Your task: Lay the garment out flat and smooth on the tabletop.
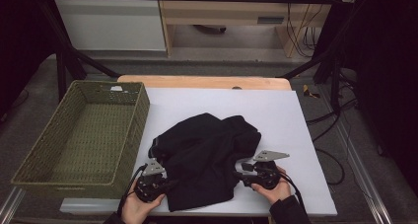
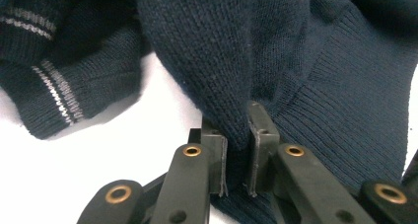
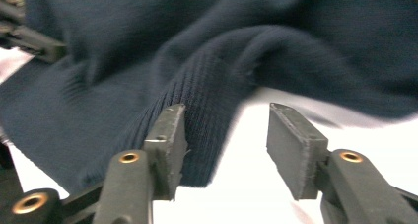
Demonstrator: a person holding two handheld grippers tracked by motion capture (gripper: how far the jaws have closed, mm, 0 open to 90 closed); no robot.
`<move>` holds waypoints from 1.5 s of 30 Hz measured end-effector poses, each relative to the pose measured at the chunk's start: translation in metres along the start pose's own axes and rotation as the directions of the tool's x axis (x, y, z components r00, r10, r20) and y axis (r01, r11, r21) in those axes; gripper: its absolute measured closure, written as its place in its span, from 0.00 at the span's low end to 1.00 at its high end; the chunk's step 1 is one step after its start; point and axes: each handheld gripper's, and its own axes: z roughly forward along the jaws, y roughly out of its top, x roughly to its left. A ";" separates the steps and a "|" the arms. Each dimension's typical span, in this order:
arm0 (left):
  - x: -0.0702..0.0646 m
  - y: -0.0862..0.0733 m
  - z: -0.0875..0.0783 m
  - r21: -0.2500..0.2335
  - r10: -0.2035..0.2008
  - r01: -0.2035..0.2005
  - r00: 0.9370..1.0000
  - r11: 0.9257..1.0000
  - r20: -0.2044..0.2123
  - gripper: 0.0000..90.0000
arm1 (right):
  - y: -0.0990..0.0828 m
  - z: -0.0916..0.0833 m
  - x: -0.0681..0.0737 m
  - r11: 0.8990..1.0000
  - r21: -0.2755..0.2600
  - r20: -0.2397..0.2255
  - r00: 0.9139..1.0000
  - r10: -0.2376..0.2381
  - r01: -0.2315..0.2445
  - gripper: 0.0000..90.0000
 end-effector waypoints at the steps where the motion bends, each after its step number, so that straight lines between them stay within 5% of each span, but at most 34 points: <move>1: 0.000 0.000 0.000 0.000 0.001 -0.001 1.000 1.000 0.000 0.89 | 0.000 0.005 0.004 1.000 0.010 -0.006 1.000 -0.012 0.012 0.51; 5: 0.000 0.000 0.000 -0.002 0.001 -0.001 1.000 1.000 0.001 0.89 | 0.002 0.020 0.021 0.997 0.048 -0.005 0.998 -0.060 0.060 0.57; 9: 0.000 0.000 0.000 -0.002 0.000 0.000 1.000 1.000 -0.001 0.89 | 0.004 0.013 0.022 0.998 0.050 -0.002 0.999 -0.048 0.048 0.85; 12: -0.001 0.000 -0.002 -0.002 0.002 -0.002 1.000 1.000 0.000 0.92 | 0.006 -0.005 0.015 0.999 0.035 -0.007 1.000 -0.009 0.009 0.94; 18: -0.004 0.002 -0.006 -0.013 -0.006 0.006 1.000 1.000 0.012 0.91 | -0.004 -0.067 -0.010 0.999 -0.005 0.095 0.995 0.043 -0.043 0.95; 23: -0.007 0.009 0.000 -0.015 -0.029 0.030 0.997 0.999 0.071 0.73 | -0.029 -0.106 -0.033 0.994 -0.011 0.189 0.976 0.107 -0.107 0.95; 27: -0.012 0.010 0.000 -0.035 0.008 -0.005 0.998 0.999 0.067 0.57 | -0.040 -0.097 -0.051 0.992 0.052 0.308 0.946 0.097 -0.119 0.94; 29: -0.011 0.010 -0.002 -0.040 0.014 -0.011 0.998 0.999 0.066 0.52 | -0.043 -0.088 -0.056 0.990 0.085 0.336 0.939 0.080 -0.115 0.91; 32: -0.007 0.006 -0.011 -0.069 0.033 -0.028 0.997 0.997 0.065 0.48 | -0.040 -0.087 -0.051 0.997 0.047 0.375 0.926 0.040 -0.062 0.70; 34: -0.004 0.006 -0.014 -0.086 0.028 -0.022 0.998 0.996 0.065 0.46 | -0.034 -0.090 -0.043 1.000 -0.015 0.359 0.933 0.011 -0.006 0.58; 39: -0.001 0.016 -0.020 -0.131 0.058 -0.051 0.997 0.990 0.051 0.32 | -0.013 -0.073 -0.014 0.995 -0.073 0.213 0.975 -0.057 0.074 0.45; 42: -0.002 0.023 -0.025 -0.151 0.072 -0.068 0.997 0.986 0.022 0.15 | -0.001 -0.048 0.003 0.994 -0.040 0.136 0.986 -0.099 0.105 0.42; 45: -0.002 0.033 -0.029 -0.164 0.095 -0.095 0.995 0.982 -0.011 0.05 | 0.009 -0.018 0.017 0.990 -0.016 0.080 0.987 -0.137 0.138 0.42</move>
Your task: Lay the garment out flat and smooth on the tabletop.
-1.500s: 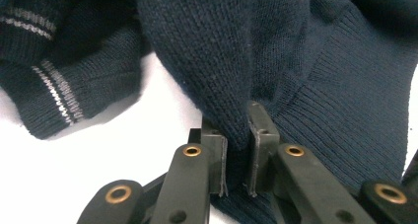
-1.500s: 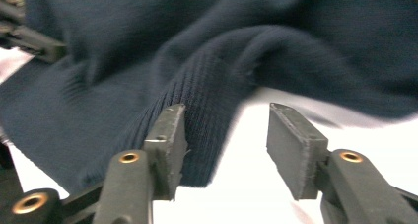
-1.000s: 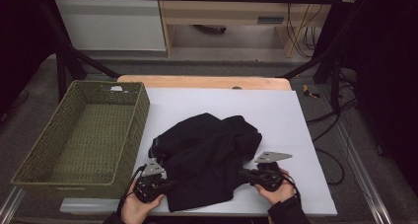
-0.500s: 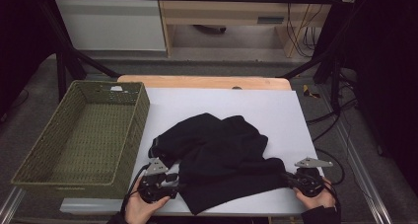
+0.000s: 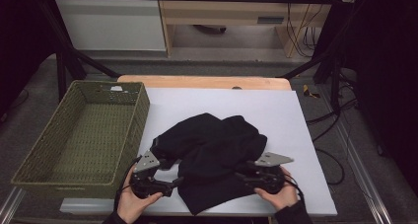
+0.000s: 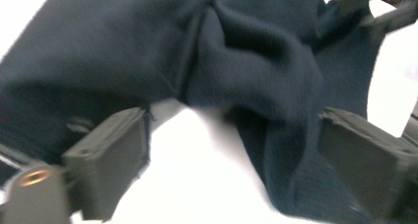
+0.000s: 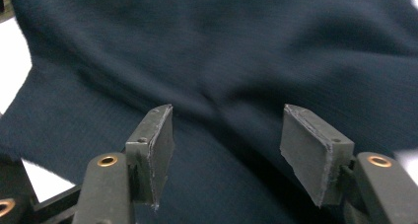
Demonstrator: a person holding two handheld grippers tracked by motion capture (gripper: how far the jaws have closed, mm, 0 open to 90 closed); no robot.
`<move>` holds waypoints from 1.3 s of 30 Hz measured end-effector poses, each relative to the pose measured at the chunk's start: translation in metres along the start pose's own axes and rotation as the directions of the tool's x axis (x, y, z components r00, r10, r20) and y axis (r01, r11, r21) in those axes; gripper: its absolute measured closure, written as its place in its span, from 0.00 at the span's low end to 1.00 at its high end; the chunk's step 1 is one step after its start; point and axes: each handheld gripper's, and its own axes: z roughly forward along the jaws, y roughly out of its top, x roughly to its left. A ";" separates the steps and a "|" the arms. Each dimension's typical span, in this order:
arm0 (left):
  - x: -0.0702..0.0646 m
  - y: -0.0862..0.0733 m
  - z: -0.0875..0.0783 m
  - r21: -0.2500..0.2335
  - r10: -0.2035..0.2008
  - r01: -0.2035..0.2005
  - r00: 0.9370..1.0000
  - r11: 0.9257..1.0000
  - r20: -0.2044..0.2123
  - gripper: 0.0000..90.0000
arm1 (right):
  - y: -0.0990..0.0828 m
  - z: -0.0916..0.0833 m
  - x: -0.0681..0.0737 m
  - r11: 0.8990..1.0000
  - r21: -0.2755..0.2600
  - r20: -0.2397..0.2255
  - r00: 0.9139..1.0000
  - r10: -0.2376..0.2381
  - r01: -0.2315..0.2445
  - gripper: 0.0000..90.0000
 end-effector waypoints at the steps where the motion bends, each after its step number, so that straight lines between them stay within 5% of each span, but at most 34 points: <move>1: 0.001 0.003 0.000 0.001 0.005 -0.005 1.000 1.000 -0.010 0.04 | 0.003 0.009 0.005 1.000 0.004 -0.011 1.000 -0.016 0.016 0.43; 6: 0.007 0.011 0.003 -0.021 -0.029 0.029 0.999 0.999 -0.015 0.03 | 0.017 0.047 0.026 0.995 0.006 -0.073 0.993 -0.096 0.097 0.50; 10: 0.008 0.006 0.003 -0.017 -0.033 0.033 0.999 0.999 -0.003 0.04 | 0.022 0.059 0.031 0.986 0.091 -0.099 0.986 -0.131 0.141 0.94; 12: 0.008 0.003 0.003 -0.014 -0.037 0.037 0.999 0.999 0.005 0.04 | 0.023 0.052 0.024 0.991 0.090 -0.097 0.991 -0.094 0.102 0.96; 18: 0.003 -0.003 0.007 0.014 -0.033 0.033 0.999 0.999 0.016 0.06 | 0.023 0.023 -0.008 0.999 0.028 0.038 0.999 -0.026 0.024 0.97; 23: -0.012 -0.007 0.024 0.073 -0.007 0.003 0.998 0.997 0.059 0.16 | 0.011 0.028 -0.024 0.999 0.046 0.106 0.994 -0.001 -0.004 0.95; 33: -0.045 -0.004 0.071 0.174 0.004 -0.033 0.987 0.984 0.160 0.49 | 0.007 0.005 -0.023 1.000 -0.001 0.105 0.994 0.007 -0.007 0.79; 37: -0.053 0.001 0.079 0.160 0.020 -0.046 0.987 0.986 0.159 0.63 | -0.004 -0.011 -0.018 0.997 -0.041 0.040 0.997 0.064 -0.062 0.63; 39: -0.056 0.004 0.080 0.145 0.025 -0.044 0.991 0.988 0.131 0.74 | -0.009 -0.011 -0.012 0.998 -0.039 0.016 0.998 0.053 -0.052 0.56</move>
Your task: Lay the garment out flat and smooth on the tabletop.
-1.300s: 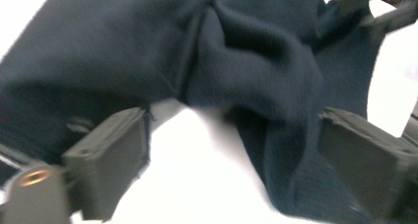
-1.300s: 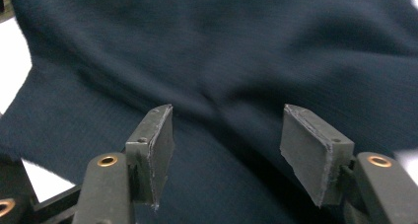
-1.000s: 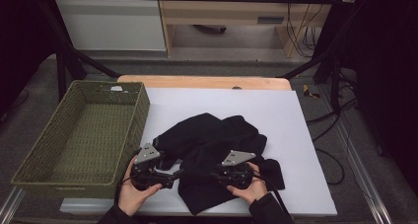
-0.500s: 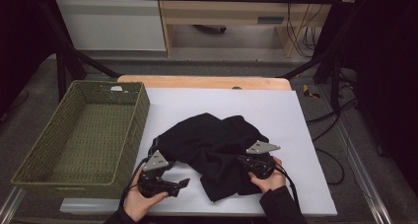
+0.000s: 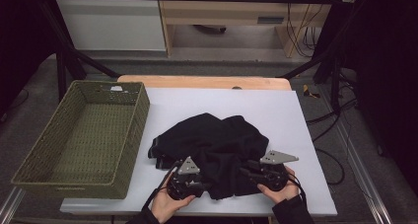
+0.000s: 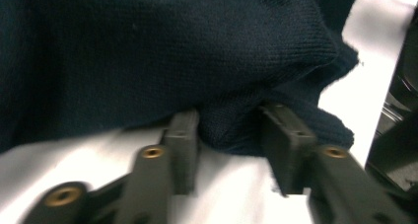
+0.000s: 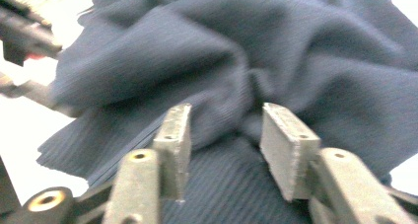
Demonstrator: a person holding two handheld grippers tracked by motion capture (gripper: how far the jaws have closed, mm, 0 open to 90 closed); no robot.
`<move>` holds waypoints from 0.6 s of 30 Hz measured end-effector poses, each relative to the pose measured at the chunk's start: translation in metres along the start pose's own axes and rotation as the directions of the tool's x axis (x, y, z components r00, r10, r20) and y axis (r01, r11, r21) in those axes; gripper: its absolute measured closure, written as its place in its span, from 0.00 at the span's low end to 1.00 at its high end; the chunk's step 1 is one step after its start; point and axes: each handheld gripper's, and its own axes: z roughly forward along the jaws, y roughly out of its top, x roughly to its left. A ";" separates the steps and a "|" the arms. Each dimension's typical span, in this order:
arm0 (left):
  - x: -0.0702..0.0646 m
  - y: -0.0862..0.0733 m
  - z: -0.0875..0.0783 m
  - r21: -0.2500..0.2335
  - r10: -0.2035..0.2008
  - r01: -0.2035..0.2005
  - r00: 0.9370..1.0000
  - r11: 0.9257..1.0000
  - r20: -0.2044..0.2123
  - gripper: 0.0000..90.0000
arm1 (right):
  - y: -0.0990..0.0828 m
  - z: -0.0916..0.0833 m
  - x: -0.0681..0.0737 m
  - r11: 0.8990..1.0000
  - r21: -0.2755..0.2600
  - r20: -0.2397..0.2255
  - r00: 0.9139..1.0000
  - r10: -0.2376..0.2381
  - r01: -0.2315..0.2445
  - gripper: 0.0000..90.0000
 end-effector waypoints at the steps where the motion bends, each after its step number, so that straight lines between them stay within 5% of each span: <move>1: -0.001 0.001 0.000 -0.005 0.004 -0.004 1.000 1.000 -0.010 0.78 | -0.001 0.002 0.004 1.000 0.004 -0.017 1.000 -0.008 0.008 0.53; 5: -0.002 0.002 0.001 -0.012 0.006 -0.006 1.000 1.000 -0.020 0.86 | 0.000 0.018 0.020 0.999 0.024 -0.077 0.996 -0.037 0.039 0.46; 7: 0.000 0.002 0.000 -0.012 0.002 -0.002 1.000 1.000 -0.016 0.86 | 0.000 0.025 0.025 0.997 0.055 -0.079 0.996 -0.050 0.055 0.51; 10: 0.000 0.002 0.000 -0.011 0.004 -0.004 1.000 1.000 -0.014 0.85 | -0.002 0.032 0.025 0.991 0.121 -0.085 0.995 -0.042 0.052 0.83; 12: 0.001 0.002 0.000 -0.011 -0.003 0.003 1.000 1.000 -0.007 0.83 | -0.002 0.030 0.022 0.989 0.142 -0.087 0.996 -0.024 0.036 0.92; 18: 0.000 -0.004 -0.007 -0.001 -0.007 0.007 1.000 1.000 -0.007 0.61 | -0.002 0.010 0.000 0.992 0.128 0.061 0.998 -0.012 0.004 0.93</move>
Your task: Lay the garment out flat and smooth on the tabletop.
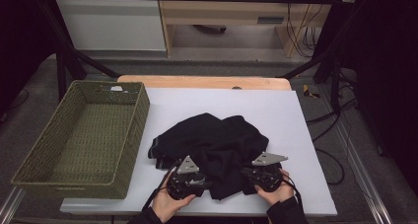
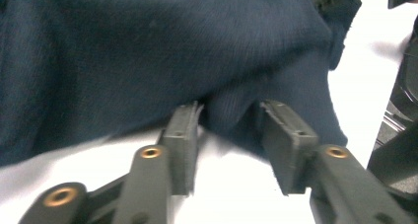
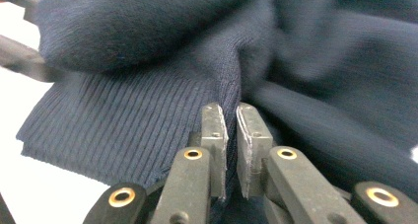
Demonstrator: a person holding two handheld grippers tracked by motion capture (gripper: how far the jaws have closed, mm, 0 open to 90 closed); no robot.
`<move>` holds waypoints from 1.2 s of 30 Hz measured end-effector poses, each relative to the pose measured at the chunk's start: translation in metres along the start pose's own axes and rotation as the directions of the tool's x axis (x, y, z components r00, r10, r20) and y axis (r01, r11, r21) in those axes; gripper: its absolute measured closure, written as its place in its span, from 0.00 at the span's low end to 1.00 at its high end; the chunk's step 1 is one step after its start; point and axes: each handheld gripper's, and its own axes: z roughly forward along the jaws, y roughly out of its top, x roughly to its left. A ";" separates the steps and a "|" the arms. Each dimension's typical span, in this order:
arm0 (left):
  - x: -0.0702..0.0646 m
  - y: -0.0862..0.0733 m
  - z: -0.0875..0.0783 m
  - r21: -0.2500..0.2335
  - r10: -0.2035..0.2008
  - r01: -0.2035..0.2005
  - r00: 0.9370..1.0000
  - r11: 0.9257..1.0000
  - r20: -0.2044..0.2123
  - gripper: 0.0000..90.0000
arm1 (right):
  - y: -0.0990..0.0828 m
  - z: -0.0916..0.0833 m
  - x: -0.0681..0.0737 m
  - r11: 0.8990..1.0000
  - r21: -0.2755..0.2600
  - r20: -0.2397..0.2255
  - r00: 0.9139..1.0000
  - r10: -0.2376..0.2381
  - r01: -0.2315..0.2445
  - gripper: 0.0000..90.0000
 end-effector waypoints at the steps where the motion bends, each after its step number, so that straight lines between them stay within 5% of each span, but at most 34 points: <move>1: -0.001 -0.001 0.000 0.005 0.007 -0.007 1.000 1.000 -0.007 0.59 | -0.001 -0.002 -0.004 1.000 0.004 0.022 1.000 0.003 -0.003 0.93; 5: -0.004 -0.001 0.002 0.002 0.000 0.000 1.000 1.000 -0.011 0.56 | -0.004 -0.007 -0.015 0.999 -0.001 0.056 0.998 0.034 -0.034 0.93; 20: -0.016 0.006 0.025 0.040 -0.041 0.042 0.999 0.998 -0.024 0.47 | -0.004 -0.014 -0.014 1.000 -0.020 -0.004 1.000 0.008 -0.008 0.84; 24: -0.021 0.007 0.026 0.062 -0.002 0.007 0.997 0.998 -0.083 0.56 | -0.007 -0.031 -0.029 0.998 -0.063 0.073 0.997 0.035 -0.030 0.71; 31: -0.022 0.012 0.028 0.087 0.015 -0.004 0.992 0.996 -0.122 0.77 | -0.032 -0.039 -0.069 0.989 -0.065 0.207 0.968 0.144 -0.133 0.52; 33: -0.019 0.011 0.027 0.085 0.011 -0.004 0.996 0.996 -0.086 0.91 | -0.036 -0.033 -0.074 0.987 -0.042 0.193 0.968 0.162 -0.157 0.55; 36: -0.017 0.010 0.023 0.091 0.026 -0.020 0.998 0.996 -0.065 0.94 | -0.037 -0.029 -0.074 0.989 -0.014 0.160 0.976 0.148 -0.148 0.75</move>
